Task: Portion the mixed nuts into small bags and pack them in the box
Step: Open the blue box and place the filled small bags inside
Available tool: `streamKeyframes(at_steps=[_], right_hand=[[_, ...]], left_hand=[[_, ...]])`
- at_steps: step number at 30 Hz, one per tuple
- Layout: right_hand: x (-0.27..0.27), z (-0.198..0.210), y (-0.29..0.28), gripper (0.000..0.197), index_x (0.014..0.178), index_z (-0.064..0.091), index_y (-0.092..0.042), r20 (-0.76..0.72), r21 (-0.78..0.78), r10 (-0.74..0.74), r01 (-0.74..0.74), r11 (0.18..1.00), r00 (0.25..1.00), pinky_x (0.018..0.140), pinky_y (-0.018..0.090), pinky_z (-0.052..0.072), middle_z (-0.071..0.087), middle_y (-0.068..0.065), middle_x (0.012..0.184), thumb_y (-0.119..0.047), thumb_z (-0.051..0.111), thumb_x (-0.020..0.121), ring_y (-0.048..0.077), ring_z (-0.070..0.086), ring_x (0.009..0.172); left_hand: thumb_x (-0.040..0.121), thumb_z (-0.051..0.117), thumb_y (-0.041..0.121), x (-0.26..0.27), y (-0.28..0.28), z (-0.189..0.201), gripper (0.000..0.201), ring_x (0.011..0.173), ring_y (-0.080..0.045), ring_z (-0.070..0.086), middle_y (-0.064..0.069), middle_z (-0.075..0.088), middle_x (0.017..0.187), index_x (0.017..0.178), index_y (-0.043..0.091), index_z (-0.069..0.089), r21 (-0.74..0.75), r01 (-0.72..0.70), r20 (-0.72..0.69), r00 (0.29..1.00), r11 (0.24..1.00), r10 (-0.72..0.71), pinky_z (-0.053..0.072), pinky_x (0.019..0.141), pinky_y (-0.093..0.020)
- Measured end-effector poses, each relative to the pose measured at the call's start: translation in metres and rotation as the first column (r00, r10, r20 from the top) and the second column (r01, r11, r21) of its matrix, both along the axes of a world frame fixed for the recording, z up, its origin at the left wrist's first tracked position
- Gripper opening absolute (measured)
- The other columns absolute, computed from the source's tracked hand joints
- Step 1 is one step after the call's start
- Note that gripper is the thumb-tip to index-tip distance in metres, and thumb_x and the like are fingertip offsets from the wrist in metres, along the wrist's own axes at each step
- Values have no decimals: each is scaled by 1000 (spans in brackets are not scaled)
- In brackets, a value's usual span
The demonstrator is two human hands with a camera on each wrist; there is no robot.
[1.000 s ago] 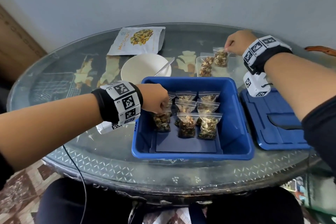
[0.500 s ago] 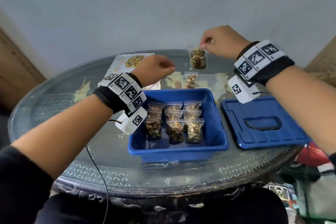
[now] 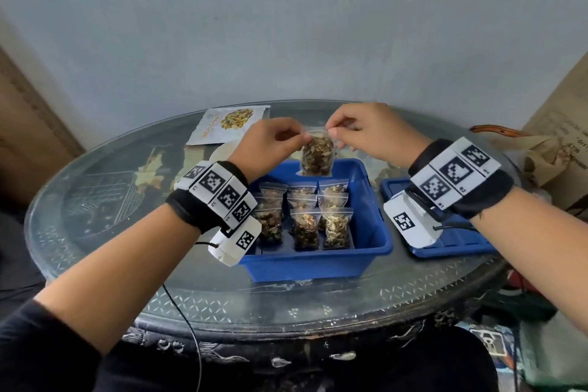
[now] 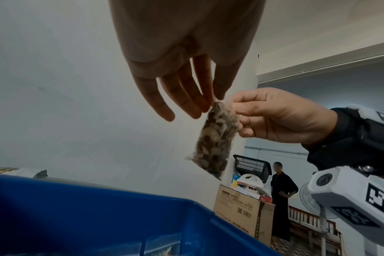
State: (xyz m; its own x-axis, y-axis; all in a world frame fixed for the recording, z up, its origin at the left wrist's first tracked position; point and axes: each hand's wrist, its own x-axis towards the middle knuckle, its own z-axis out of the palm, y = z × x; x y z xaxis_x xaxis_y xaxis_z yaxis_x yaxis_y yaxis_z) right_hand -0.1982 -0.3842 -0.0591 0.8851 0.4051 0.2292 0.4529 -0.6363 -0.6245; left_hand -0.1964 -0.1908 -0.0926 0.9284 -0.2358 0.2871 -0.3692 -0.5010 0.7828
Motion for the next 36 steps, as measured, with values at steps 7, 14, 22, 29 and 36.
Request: streamKeyframes(at_steps=[7,14,22,29,36], right_hand=[[-11,-9,-4,16,103,65,-10,-46,-43,-1,-1,999,999,66,9,49,62,-7,79,-12,64,87,2,60,67],[-18,-13,-2,13,100,67,-8,-12,-96,15,-16,995,1000,70,11,49,66,-1,81,-12,60,89,4,63,71],[-21,-15,2,12,96,69,-10,41,-148,39,-33,988,998,65,2,42,62,-1,87,-14,63,87,-4,55,68],[-22,-18,4,13,96,70,-9,77,-201,59,-42,979,995,66,2,37,60,-3,88,-15,60,89,-4,49,70],[-22,-18,4,13,97,69,-9,41,-178,68,-60,982,997,65,5,43,60,-2,87,-14,61,89,-2,56,67]], left_hand=[[89,61,17,-17,0,-10,14,78,-18,65,-5,69,80,85,6,69,10,-24,79,997,1000,24,51,76,-28],[88,61,17,-26,1,-15,11,70,1,61,8,64,76,97,12,66,-27,-33,74,997,999,35,50,72,-15],[86,62,11,-31,1,-20,5,75,-9,55,0,63,82,84,10,66,78,-100,217,973,992,81,38,66,-5],[89,60,13,-33,8,-20,11,79,-9,55,1,62,87,96,6,63,168,8,211,977,986,-44,37,68,-1],[87,62,11,-29,11,-21,8,78,-8,51,-2,62,87,89,6,67,201,-17,301,953,979,-45,33,69,-1]])
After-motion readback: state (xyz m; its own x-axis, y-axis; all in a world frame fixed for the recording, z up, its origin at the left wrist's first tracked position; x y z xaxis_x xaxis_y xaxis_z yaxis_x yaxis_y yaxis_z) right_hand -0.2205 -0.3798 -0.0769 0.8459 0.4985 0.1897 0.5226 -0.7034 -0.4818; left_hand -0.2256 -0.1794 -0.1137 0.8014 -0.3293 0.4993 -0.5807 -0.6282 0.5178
